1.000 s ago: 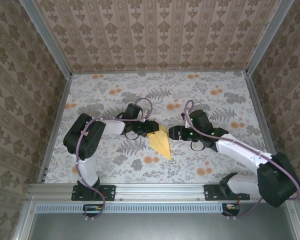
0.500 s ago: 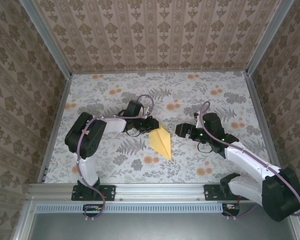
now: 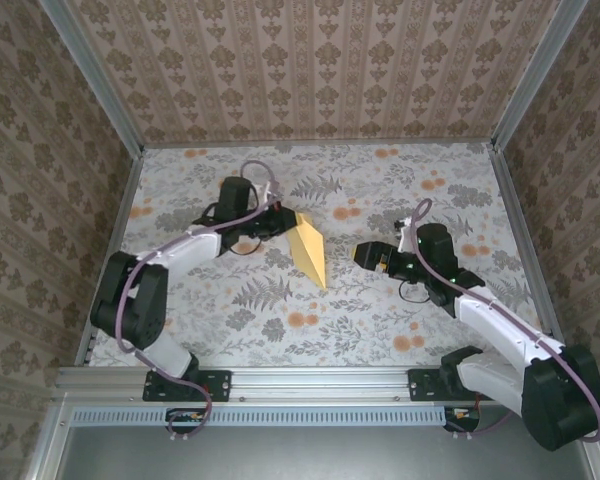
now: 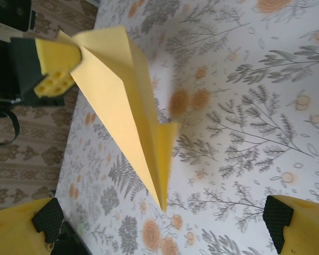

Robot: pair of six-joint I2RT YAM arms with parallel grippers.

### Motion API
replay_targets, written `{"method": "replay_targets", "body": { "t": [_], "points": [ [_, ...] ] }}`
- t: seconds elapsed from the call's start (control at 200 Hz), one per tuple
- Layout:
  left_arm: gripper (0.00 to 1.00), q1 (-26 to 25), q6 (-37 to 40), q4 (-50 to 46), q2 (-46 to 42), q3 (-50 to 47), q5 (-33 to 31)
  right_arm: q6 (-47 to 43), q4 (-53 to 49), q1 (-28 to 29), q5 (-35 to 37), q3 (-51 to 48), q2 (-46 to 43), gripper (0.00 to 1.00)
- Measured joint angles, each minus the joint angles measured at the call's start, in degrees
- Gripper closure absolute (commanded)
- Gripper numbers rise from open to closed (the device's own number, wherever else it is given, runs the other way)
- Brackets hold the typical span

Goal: Fold a paper plane with a square sheet of paper (fold left side to right side)
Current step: Turn over the paper at the center of the table.

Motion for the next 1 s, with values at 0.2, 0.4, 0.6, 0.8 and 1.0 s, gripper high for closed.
{"method": "replay_targets", "body": {
  "t": [0.2,0.4,0.6,0.8,1.0],
  "points": [
    [1.0,4.8,0.0,-0.4,-6.4,0.8,-0.4,1.4,3.8,0.0,-5.6,0.9,2.0,0.0],
    [1.0,5.6,-0.8,1.0,-9.8,3.0,0.6,5.7,12.3,1.4,-11.6,0.9,6.2,0.0],
    [1.0,5.6,-3.2,4.3,-11.6,3.1,3.0,10.8,23.1,3.5,-16.4,1.9,11.6,0.0],
    [1.0,5.5,-6.1,7.0,-11.8,3.1,5.6,15.4,31.5,6.5,-19.1,5.9,18.6,0.0],
    [1.0,5.1,-8.7,9.6,-11.8,3.1,7.1,18.9,37.9,8.9,-20.8,11.2,23.5,0.06]
  ]
}}
